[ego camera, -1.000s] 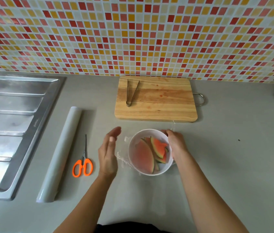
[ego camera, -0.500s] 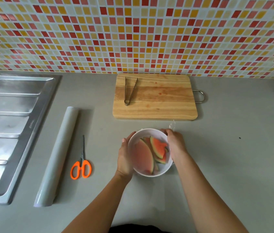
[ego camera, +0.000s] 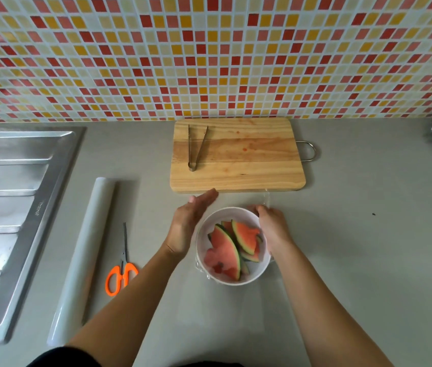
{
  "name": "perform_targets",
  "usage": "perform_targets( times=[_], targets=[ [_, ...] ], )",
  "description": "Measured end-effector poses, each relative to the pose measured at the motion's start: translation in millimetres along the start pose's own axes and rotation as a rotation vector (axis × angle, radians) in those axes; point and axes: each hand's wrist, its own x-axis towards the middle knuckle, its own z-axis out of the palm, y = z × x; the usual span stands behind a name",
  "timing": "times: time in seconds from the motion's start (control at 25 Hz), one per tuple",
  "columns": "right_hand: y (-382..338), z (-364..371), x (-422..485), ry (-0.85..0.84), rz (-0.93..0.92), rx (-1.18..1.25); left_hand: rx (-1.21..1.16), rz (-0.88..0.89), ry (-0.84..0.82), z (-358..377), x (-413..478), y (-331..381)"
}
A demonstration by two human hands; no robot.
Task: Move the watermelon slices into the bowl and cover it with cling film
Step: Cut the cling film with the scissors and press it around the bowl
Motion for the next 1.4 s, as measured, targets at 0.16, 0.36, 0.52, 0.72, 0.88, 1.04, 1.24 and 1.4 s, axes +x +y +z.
perform_targets(
  times=[0.16, 0.36, 0.52, 0.72, 0.88, 1.04, 1.24, 1.4],
  targets=[
    [-3, 2, 1, 0.029, -0.011, 0.092, 0.113, -0.011, 0.029, 18, 1, -10],
    [-4, 5, 0, 0.010, 0.040, 0.116, 0.313, -0.071, 0.081, 18, 1, -6],
    [-8, 3, -1, 0.059, 0.087, 0.089, 0.362, -0.103, 0.088, 21, 1, -3],
    [-5, -2, -5, 0.075, -0.028, 0.099, 0.364, -0.110, 0.108, 22, 0, -3],
    [-5, -3, -6, 0.248, -0.042, 0.095, 0.339, -0.132, 0.112, 24, 1, -4],
    [-1, -3, -5, 0.324, -0.007, 0.132, 0.325, -0.148, 0.117, 22, 2, -5],
    [3, -7, -5, 0.478, 0.077, 0.137, 0.306, -0.151, 0.122, 23, 3, -5],
    [4, -9, -14, 0.594, 0.155, 0.332, 0.304, -0.148, 0.120, 23, 3, -5]
  ],
)
